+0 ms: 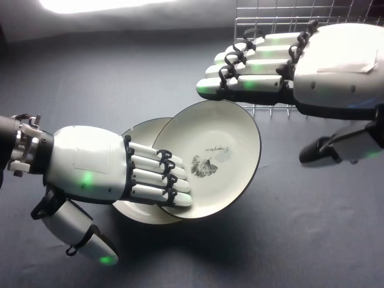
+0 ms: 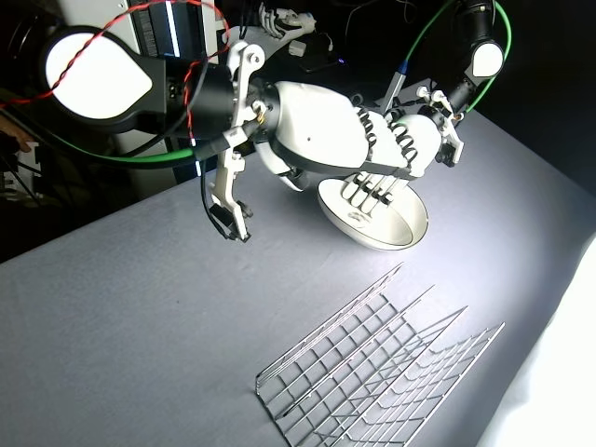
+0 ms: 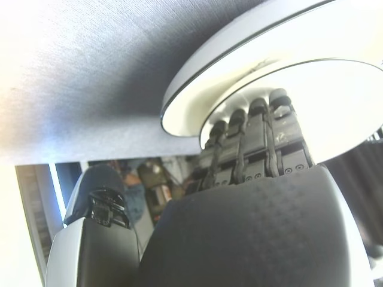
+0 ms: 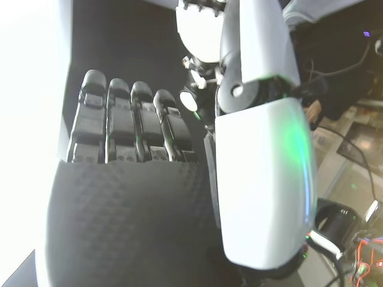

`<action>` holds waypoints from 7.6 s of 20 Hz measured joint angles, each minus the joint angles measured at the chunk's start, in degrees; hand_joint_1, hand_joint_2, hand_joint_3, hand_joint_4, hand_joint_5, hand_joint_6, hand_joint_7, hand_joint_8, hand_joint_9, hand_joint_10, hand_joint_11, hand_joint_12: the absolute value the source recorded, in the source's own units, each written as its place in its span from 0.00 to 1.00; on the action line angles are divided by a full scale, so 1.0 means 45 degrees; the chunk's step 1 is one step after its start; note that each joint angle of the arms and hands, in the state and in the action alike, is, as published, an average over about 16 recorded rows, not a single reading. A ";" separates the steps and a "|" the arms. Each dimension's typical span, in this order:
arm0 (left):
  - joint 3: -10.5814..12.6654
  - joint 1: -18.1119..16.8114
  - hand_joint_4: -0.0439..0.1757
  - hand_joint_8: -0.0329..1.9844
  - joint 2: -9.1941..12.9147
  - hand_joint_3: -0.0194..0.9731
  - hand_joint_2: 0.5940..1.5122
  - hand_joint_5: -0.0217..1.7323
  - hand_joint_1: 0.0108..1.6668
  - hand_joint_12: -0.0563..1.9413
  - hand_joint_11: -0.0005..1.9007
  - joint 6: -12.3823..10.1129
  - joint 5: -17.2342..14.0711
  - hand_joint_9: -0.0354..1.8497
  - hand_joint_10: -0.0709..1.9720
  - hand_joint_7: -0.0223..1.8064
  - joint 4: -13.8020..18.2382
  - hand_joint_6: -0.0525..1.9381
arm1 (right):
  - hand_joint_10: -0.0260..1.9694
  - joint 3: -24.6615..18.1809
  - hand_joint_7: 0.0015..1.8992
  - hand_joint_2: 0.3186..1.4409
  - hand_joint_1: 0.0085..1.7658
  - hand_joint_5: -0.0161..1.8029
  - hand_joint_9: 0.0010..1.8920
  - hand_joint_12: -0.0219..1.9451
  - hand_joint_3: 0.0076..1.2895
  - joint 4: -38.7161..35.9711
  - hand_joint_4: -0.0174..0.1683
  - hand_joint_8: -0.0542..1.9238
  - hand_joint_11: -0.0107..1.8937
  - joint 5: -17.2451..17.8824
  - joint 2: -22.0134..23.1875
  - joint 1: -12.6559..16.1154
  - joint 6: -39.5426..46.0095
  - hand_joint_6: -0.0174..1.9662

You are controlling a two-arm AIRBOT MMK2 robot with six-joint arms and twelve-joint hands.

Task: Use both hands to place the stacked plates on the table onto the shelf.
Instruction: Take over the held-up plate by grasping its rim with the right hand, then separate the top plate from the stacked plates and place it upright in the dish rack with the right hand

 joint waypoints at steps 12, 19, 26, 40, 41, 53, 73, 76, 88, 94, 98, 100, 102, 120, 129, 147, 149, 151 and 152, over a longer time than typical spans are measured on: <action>-0.0003 0.0000 0.17 0.00 0.0013 0.04 0.64 0.00 0.00 0.03 0.01 -0.0017 -0.0016 0.02 0.03 0.01 0.0017 0.01 | 0.03 0.0334 0.01 0.51 0.68 0.02 0.01 0.11 0.00 0.0005 0.08 0.03 0.01 0.0162 -0.0539 -0.1640 -0.0005 0.02; -0.0003 0.0000 0.17 0.00 0.0013 0.04 0.64 0.00 0.00 0.03 0.01 -0.0035 -0.0021 0.02 0.03 0.01 0.0018 0.01 | 0.03 0.0717 0.01 0.50 0.68 0.02 0.01 0.11 0.00 0.0017 0.07 0.03 0.01 0.0330 -0.0879 -0.2387 -0.0012 0.02; -0.0003 -0.0029 0.17 0.00 0.0015 0.04 0.64 0.00 0.00 0.03 0.01 -0.0057 -0.0025 0.02 0.03 0.01 0.0053 0.01 | 0.03 0.1465 0.01 0.49 0.68 0.02 0.01 0.11 0.00 0.0024 0.07 0.03 0.01 0.0490 -0.1573 -0.2548 -0.0019 0.02; -0.0003 -0.0087 0.17 0.00 0.0015 0.04 0.64 0.00 0.00 0.03 0.01 -0.0071 -0.0046 0.02 0.03 0.01 0.0060 0.01 | 0.02 0.3563 0.01 0.45 0.64 0.02 0.01 0.05 0.01 -0.0003 0.06 0.03 0.01 0.0729 -0.3667 -0.2522 -0.0037 0.02; -0.0003 -0.0085 0.17 0.00 0.0015 0.04 0.64 0.00 0.00 0.03 0.01 -0.0072 -0.0047 0.02 0.03 0.01 0.0048 0.01 | 0.03 0.3659 0.01 0.44 0.64 0.02 0.01 0.04 0.01 -0.0004 0.06 0.03 0.01 0.0739 -0.3758 -0.2512 -0.0038 0.02; 0.0038 -0.0030 0.17 0.00 0.0012 0.04 0.64 0.00 0.00 0.03 0.01 -0.0227 -0.0095 0.02 0.03 0.01 -0.0341 0.01 | 0.02 0.4293 0.01 0.41 0.62 0.02 0.01 0.02 0.00 -0.0010 0.07 0.03 0.01 0.0712 -0.4363 -0.2364 -0.0046 0.02; 0.0089 -0.0010 0.17 0.00 0.0011 0.04 0.65 0.00 0.00 0.03 0.01 -0.0313 -0.0212 0.01 0.03 0.01 -0.0529 0.01 | 0.02 0.4716 0.01 0.45 0.65 0.02 0.01 0.05 0.00 -0.0012 0.07 0.03 0.02 0.0642 -0.4796 -0.2172 -0.0046 0.02; 0.0089 -0.0010 0.17 0.00 0.0011 0.04 0.65 0.00 0.00 0.03 0.01 -0.0313 -0.0231 0.01 0.03 0.01 -0.0552 0.01 | 0.02 0.4716 0.01 0.46 0.65 0.02 0.01 0.05 0.00 -0.0012 0.06 0.03 0.02 0.0639 -0.4814 -0.2172 -0.0047 0.02; 0.0089 -0.0002 0.17 0.00 0.0012 0.04 0.65 0.00 0.00 0.03 0.01 -0.0317 -0.0294 0.01 0.03 0.01 -0.0700 0.01 | 0.03 0.4715 0.03 0.48 0.66 0.04 0.02 0.09 0.01 -0.0010 0.06 0.03 0.02 0.0647 -0.4847 -0.2172 -0.0050 0.02; 0.0111 0.0017 0.17 0.01 0.0024 0.04 0.65 0.00 0.00 0.03 0.01 -0.0338 -0.0328 0.02 0.03 0.01 -0.0817 0.01 | 0.07 0.4714 0.18 0.52 0.69 0.19 0.17 0.29 0.00 0.0016 0.08 0.07 0.11 0.0882 -0.4851 -0.2154 -0.0119 0.11; 0.0140 -0.0003 0.17 0.01 0.0059 0.04 0.65 0.00 0.00 0.03 0.01 -0.0405 -0.0379 0.02 0.03 0.01 -0.0911 0.01 | 0.16 0.4713 0.31 0.53 0.71 0.32 0.29 0.43 0.00 0.0032 0.09 0.12 0.22 0.1143 -0.4854 -0.2141 -0.0168 0.22; 0.0155 -0.0078 0.18 0.01 0.0087 0.04 0.65 0.00 0.00 0.03 0.01 -0.0460 -0.0417 0.03 0.04 0.01 -0.0937 0.01 | 0.20 0.4710 0.38 0.53 0.72 0.39 0.36 0.50 0.00 0.0044 0.10 0.15 0.28 0.1274 -0.4858 -0.2131 -0.0185 0.27; 0.0172 -0.0219 0.18 0.01 0.0142 0.04 0.65 0.00 0.00 0.03 0.01 -0.0541 -0.0469 0.03 0.04 0.01 -0.0971 0.02 | 0.25 0.4699 0.45 0.53 0.73 0.45 0.41 0.56 0.00 0.0057 0.11 0.17 0.33 0.1394 -0.4862 -0.2105 -0.0197 0.33; 0.0294 -0.2702 0.23 0.02 0.2447 0.04 0.65 0.02 0.00 0.03 0.01 -0.1282 -0.0165 0.03 0.04 0.02 -0.0743 0.03 | 0.53 0.3492 0.58 0.55 0.76 0.55 0.54 0.65 0.00 0.0641 0.10 0.27 0.47 0.0968 -0.4185 -0.0773 -0.0089 0.53; 0.0164 -0.2756 0.22 0.02 0.3546 0.04 0.65 0.02 0.00 0.03 0.01 -0.0884 0.0481 0.03 0.04 0.02 -0.0481 0.03 | 0.50 0.3047 0.62 0.58 0.76 0.57 0.56 0.69 0.00 0.1762 0.07 0.32 0.44 0.0872 -0.3667 0.0171 -0.0038 0.46; 0.0200 -0.2467 0.21 0.02 0.3913 0.04 0.64 0.03 0.00 0.03 0.01 -0.0523 0.0874 0.03 0.04 0.02 -0.0684 0.03 | 0.45 0.2794 0.62 0.59 0.73 0.59 0.57 0.74 0.00 0.4689 0.07 0.37 0.40 0.0238 -0.3491 0.1723 0.0199 0.36; 0.0226 -0.2465 0.21 0.02 0.3911 0.04 0.64 0.03 0.00 0.03 0.01 -0.0523 0.0882 0.03 0.04 0.02 -0.0709 0.03 | 0.44 0.2794 0.62 0.59 0.73 0.59 0.57 0.74 0.00 0.5271 0.08 0.37 0.40 0.0003 -0.3494 0.1953 0.0230 0.35; 0.0250 -0.2463 0.21 0.02 0.3909 0.04 0.64 0.03 0.00 0.03 0.01 -0.0522 0.0891 0.03 0.04 0.02 -0.0729 0.03 | 0.44 0.2794 0.62 0.59 0.74 0.59 0.56 0.74 0.00 0.5840 0.07 0.37 0.40 -0.0280 -0.3495 0.2184 0.0260 0.36; 0.0262 -0.2462 0.21 0.02 0.3908 0.04 0.64 0.03 0.00 0.03 0.01 -0.0522 0.0893 0.03 0.04 0.02 -0.0738 0.03 | 0.45 0.2794 0.62 0.59 0.74 0.59 0.56 0.74 0.00 0.6114 0.07 0.37 0.40 -0.0436 -0.3496 0.2293 0.0275 0.36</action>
